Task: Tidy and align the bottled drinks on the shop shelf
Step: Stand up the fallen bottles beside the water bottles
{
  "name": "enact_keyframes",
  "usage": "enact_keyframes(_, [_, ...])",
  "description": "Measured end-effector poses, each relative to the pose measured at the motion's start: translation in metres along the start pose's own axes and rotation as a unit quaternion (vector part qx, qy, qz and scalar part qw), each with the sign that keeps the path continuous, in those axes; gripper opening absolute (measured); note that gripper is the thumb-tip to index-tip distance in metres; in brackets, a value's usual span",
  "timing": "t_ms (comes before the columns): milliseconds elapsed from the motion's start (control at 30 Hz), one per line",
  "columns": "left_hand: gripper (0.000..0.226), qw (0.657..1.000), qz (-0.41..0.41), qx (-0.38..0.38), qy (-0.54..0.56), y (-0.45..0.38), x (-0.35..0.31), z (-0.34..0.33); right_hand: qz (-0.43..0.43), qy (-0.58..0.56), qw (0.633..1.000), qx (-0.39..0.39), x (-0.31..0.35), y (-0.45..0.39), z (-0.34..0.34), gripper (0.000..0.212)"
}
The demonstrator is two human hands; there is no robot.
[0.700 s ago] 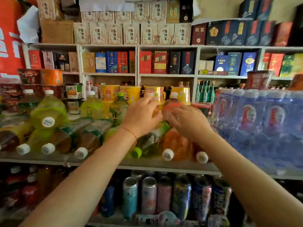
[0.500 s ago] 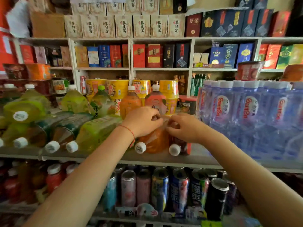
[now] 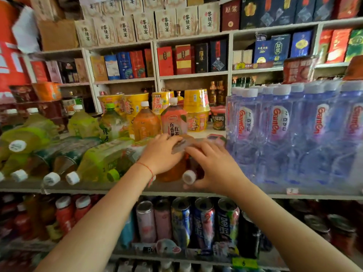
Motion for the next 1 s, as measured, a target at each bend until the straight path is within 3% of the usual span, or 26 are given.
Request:
enact_keyframes(133, [0.049,1.0,0.009,-0.009,0.021,0.0,0.005,-0.002,0.0,-0.013,0.997,-0.076,0.002,0.001,0.007,0.08])
enact_keyframes(300, [0.043,0.998,0.005,-0.027,0.052,-0.003,0.007,-0.001,-0.116,-0.093,0.969,-0.197,-0.002,-0.021,0.036,0.055])
enact_keyframes(467, [0.037,0.996,-0.002,-0.031,0.088,-0.003,0.007,0.001,-0.23,-0.203,0.931,-0.2,-0.005,-0.055,0.041,0.037])
enact_keyframes(733, [0.043,0.997,-0.002,-0.037,0.069,-0.001,0.002,0.004,-0.371,-0.173,0.89,-0.198,-0.042,-0.087,0.018,0.038])
enact_keyframes(1000, [0.047,0.998,-0.003,-0.036,0.047,-0.002,0.004,0.002,-0.37,-0.157,0.881,-0.251,-0.048,-0.066,0.003,0.075])
Point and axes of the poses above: each hand's wrist, its own y-axis away from the middle knuckle, its own z-axis out of the back of the hand, x = y × z, the point moved 5 cm from there along -y, towards the middle knuckle, and after that the axes turned 5 degrees about y, right-handed, at the moved point
